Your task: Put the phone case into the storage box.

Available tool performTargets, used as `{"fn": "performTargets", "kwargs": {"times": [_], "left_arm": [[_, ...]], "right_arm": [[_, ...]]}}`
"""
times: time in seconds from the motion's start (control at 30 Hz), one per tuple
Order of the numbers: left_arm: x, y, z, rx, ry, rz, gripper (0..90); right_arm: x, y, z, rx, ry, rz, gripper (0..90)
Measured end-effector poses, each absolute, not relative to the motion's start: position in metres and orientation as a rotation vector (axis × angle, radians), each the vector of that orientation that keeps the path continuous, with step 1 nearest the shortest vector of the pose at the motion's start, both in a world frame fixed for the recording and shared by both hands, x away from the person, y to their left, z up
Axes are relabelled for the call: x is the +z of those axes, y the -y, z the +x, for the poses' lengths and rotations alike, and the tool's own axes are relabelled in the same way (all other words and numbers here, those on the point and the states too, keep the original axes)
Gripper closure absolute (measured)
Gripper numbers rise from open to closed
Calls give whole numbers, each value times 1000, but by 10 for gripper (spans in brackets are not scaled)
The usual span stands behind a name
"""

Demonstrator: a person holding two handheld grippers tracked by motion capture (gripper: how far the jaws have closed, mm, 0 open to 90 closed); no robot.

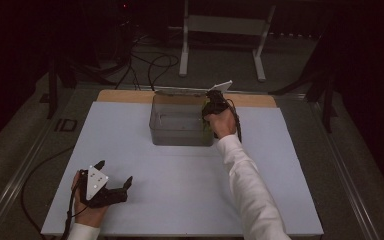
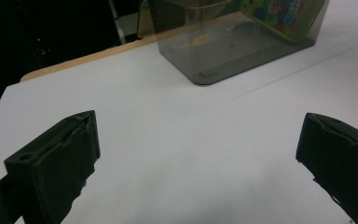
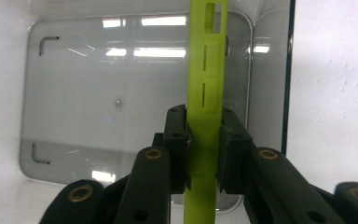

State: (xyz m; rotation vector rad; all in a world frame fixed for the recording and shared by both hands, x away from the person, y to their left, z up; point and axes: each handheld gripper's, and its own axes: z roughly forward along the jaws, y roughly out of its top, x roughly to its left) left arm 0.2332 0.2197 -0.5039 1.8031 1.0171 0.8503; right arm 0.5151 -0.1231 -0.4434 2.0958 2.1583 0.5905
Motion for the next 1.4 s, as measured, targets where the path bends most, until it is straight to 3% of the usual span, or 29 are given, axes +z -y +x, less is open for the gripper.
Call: {"fn": "performTargets", "kwargs": {"times": [0.57, 0.8, 0.97, 1.4], "left_arm": [[-504, -220, 233, 851, -1015, 1803, 1], [-504, -220, 233, 852, -1015, 1802, 1], [-504, -219, 232, 854, -1016, 1803, 1], [-504, -219, 233, 852, -1014, 1807, 1]], "right_arm": [[-443, 124, 514, 706, -2153, 2128, 776], [-441, 119, 510, 609, -2163, 1973, 662], [-433, 112, 504, 528, -2177, 1807, 662], [-421, 113, 494, 465, -2171, 1669, 776]]}}
